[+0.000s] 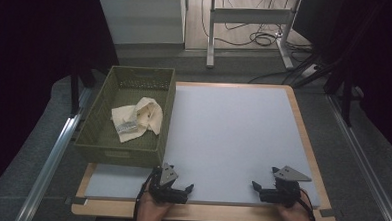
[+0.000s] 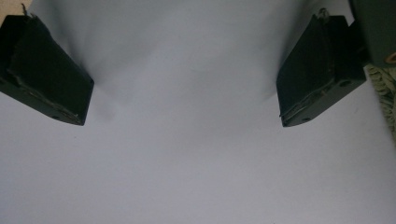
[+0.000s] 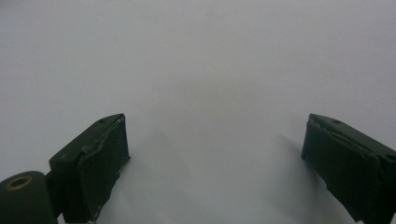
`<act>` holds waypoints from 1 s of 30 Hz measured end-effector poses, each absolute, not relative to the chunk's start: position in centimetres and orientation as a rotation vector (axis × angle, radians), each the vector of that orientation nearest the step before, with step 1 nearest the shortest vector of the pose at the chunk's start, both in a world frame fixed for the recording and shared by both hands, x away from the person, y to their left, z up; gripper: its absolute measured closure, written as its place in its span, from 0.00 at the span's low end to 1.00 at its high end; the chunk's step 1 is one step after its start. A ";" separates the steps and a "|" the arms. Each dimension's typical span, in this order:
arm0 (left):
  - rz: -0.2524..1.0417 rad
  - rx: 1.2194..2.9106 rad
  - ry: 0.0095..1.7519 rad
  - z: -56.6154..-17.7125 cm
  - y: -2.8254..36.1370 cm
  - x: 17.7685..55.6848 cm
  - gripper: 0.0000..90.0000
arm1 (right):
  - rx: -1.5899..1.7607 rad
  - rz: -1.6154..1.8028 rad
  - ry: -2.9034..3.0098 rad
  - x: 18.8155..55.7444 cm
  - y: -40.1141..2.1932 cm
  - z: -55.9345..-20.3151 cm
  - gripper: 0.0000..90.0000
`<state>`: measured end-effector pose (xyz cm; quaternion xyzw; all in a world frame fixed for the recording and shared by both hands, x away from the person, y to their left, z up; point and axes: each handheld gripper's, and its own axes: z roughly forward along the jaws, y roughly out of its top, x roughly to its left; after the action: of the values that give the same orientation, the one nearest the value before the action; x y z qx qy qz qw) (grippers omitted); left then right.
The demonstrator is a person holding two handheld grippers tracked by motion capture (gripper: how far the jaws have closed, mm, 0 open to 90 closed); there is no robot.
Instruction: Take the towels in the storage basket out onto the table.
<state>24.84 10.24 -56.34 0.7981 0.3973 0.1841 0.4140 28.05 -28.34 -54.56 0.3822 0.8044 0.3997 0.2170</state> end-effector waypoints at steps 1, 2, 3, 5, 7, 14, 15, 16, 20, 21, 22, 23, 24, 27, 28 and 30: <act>0.464 2.005 1.001 -56.3 10.2 24.8 0.05 | 1.058 1.109 2.228 28.0 -28.3 -54.6 0.08; 0.465 2.005 1.003 -56.3 10.2 24.8 0.05 | 1.056 1.110 2.229 28.0 -28.4 -54.6 0.08; 0.466 2.004 1.004 -56.3 10.2 24.8 0.05 | 1.056 1.110 2.229 28.0 -28.4 -54.6 0.08; 0.466 2.004 1.005 -56.3 10.2 24.8 0.05 | 1.055 1.111 2.228 28.0 -28.4 -54.6 0.08; 0.466 2.006 1.006 -56.3 10.2 24.8 0.05 | 1.054 1.113 2.228 28.0 -28.4 -54.6 0.08; 0.460 1.999 1.014 -56.3 10.2 24.8 0.05 | 1.050 1.113 2.228 28.0 -28.4 -54.6 0.08; 0.460 1.999 1.015 -56.3 10.2 24.8 0.05 | 1.050 1.114 2.228 28.0 -28.4 -54.6 0.08; 0.459 1.999 1.015 -56.3 10.2 24.8 0.05 | 1.050 1.114 2.228 28.0 -28.4 -54.6 0.08; 0.458 1.995 1.018 -56.3 10.2 24.8 0.05 | 1.051 1.113 2.228 28.0 -28.4 -54.6 0.08; 0.458 1.995 1.019 -56.3 10.2 24.8 0.05 | 1.051 1.113 2.228 28.0 -28.4 -54.6 0.08; 0.457 1.993 1.020 -56.3 10.2 24.8 0.05 | 1.051 1.114 2.228 28.0 -28.4 -54.6 0.08; 0.457 1.992 1.022 -56.3 10.2 24.8 0.04 | 1.050 1.113 2.228 28.0 -28.4 -54.6 0.08; 0.458 1.992 1.024 -56.3 10.1 24.8 0.04 | 1.050 1.116 2.228 28.0 -28.4 -54.6 0.08; 0.458 1.990 1.029 -56.3 10.1 24.8 0.04 | 1.051 1.113 2.228 28.0 -28.4 -54.6 0.08; 0.459 1.989 1.031 -56.3 10.0 24.8 0.03 | 1.051 1.113 2.228 28.0 -28.4 -54.6 0.08; 0.463 1.988 1.036 -56.3 10.0 24.7 0.04 | 1.051 1.113 2.228 28.0 -28.4 -54.6 0.08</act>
<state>24.74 9.96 -56.33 0.7907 0.4121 0.1841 0.4137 28.03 -28.43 -54.60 0.3795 0.8044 0.4019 0.2176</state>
